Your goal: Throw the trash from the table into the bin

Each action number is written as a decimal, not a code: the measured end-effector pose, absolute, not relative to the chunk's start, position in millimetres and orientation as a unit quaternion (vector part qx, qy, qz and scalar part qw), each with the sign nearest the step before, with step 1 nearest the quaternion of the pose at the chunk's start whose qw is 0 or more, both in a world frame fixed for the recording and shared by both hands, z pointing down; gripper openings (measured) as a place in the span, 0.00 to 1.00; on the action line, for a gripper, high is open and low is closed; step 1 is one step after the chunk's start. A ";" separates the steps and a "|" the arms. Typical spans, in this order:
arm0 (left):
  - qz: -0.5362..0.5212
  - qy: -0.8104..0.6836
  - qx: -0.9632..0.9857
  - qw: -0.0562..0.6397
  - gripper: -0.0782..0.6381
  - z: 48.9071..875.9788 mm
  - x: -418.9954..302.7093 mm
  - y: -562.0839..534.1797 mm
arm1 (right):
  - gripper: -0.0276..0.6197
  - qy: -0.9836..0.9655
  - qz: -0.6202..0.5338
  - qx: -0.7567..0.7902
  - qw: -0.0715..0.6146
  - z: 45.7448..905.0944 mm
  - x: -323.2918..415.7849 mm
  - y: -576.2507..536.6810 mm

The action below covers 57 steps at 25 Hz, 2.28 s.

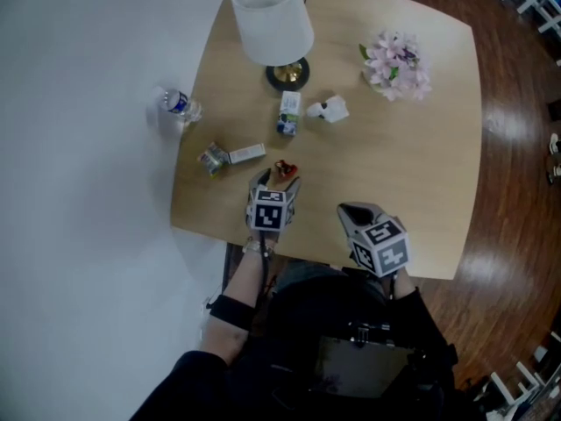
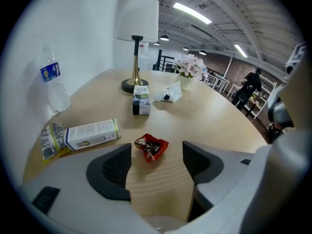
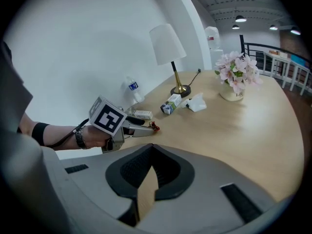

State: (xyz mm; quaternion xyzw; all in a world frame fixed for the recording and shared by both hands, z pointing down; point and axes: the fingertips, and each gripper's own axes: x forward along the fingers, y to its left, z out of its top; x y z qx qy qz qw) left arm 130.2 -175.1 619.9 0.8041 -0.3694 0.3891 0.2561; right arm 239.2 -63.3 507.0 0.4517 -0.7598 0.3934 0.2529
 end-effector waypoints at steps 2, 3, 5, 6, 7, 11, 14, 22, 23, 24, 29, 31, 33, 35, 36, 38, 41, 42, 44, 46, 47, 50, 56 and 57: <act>0.395 -0.364 0.805 0.251 0.57 625.3 133.9 -182.7 | 0.05 -0.756 0.397 0.457 0.250 505.3 237.6 -63.8; 0.399 -0.361 0.805 0.247 0.57 628.0 134.6 -185.9 | 0.05 -0.754 0.398 0.460 0.249 505.3 236.7 -63.3; 0.409 -0.360 0.803 0.243 0.56 636.3 133.6 -190.4 | 0.05 -0.750 0.403 0.463 0.248 506.6 236.2 -61.6; 0.413 -0.359 0.801 0.242 0.55 640.2 133.3 -191.8 | 0.05 -0.747 0.405 0.465 0.247 507.6 236.9 -60.7; 0.417 -0.358 0.800 0.240 0.54 642.9 133.2 -192.9 | 0.05 -0.745 0.408 0.467 0.246 508.4 238.0 -59.9; 0.424 -0.360 0.801 0.222 0.49 643.6 133.8 -198.0 | 0.05 -0.737 0.417 0.475 0.239 509.9 241.4 -57.4; 0.421 -0.372 0.800 0.212 0.45 644.7 132.1 -202.5 | 0.05 -0.735 0.421 0.476 0.237 511.8 241.6 -53.6; 0.411 -0.382 0.799 0.217 0.24 643.4 133.2 -205.1 | 0.05 -0.732 0.419 0.481 0.238 513.0 248.9 -44.6; 0.408 -0.382 0.800 0.219 0.24 640.5 133.5 -204.0 | 0.05 -0.733 0.418 0.481 0.237 512.5 250.1 -44.6; 0.403 -0.383 0.802 0.220 0.24 635.6 133.9 -202.6 | 0.05 -0.734 0.416 0.481 0.236 511.9 251.0 -44.8; 0.361 -0.389 0.818 0.220 0.23 587.0 133.7 -188.6 | 0.05 -0.747 0.401 0.478 0.229 505.6 252.9 -50.8; 0.346 -0.384 0.826 0.226 0.23 564.2 132.5 -175.6 | 0.05 -0.754 0.392 0.475 0.228 502.1 252.2 -54.9; 0.331 -0.374 0.834 0.236 0.23 541.6 131.8 -158.1 | 0.05 -0.763 0.383 0.468 0.227 497.9 250.3 -59.3; 0.320 -0.372 0.837 0.240 0.23 520.8 128.8 -137.3 | 0.05 -0.773 0.373 0.459 0.229 493.6 246.7 -61.9; 0.316 -0.375 0.838 0.241 0.23 511.9 126.6 -126.1 | 0.05 -0.778 0.368 0.454 0.231 491.9 244.5 -61.7; 0.307 -0.386 0.836 0.242 0.23 497.1 121.3 -104.1 | 0.05 -0.788 0.360 0.441 0.233 489.1 239.2 -59.0; 0.300 -0.408 0.827 0.245 0.22 487.0 111.8 -75.8 | 0.05 -0.802 0.349 0.423 0.235 486.3 230.9 -53.5; 0.299 -0.416 0.822 0.247 0.22 487.5 108.4 -68.1 | 0.05 -0.807 0.345 0.418 0.237 485.9 228.6 -51.9; 0.297 -0.434 0.813 0.251 0.22 490.1 102.1 -54.7 | 0.05 -0.815 0.336 0.407 0.242 485.4 225.5 -48.4; 0.294 -0.452 0.804 0.252 0.22 491.1 96.9 -42.6 | 0.05 -0.821 0.328 0.398 0.245 484.0 223.3 -43.8; 0.292 -0.460 0.800 0.253 0.22 490.5 94.5 -37.1 | 0.05 -0.824 0.326 0.393 0.246 482.9 222.0 -41.1; 0.285 -0.483 0.788 0.255 0.22 487.6 87.8 -20.4 | 0.05 -0.834 0.319 0.376 0.250 482.4 217.4 -31.0; 0.278 -0.549 0.738 0.278 0.22 490.6 51.2 28.0 | 0.05 -0.865 0.312 0.294 0.261 495.9 174.7 -0.2; 0.278 -0.562 0.725 0.284 0.22 492.2 40.9 39.6 | 0.05 -0.870 0.310 0.274 0.268 499.8 162.5 6.7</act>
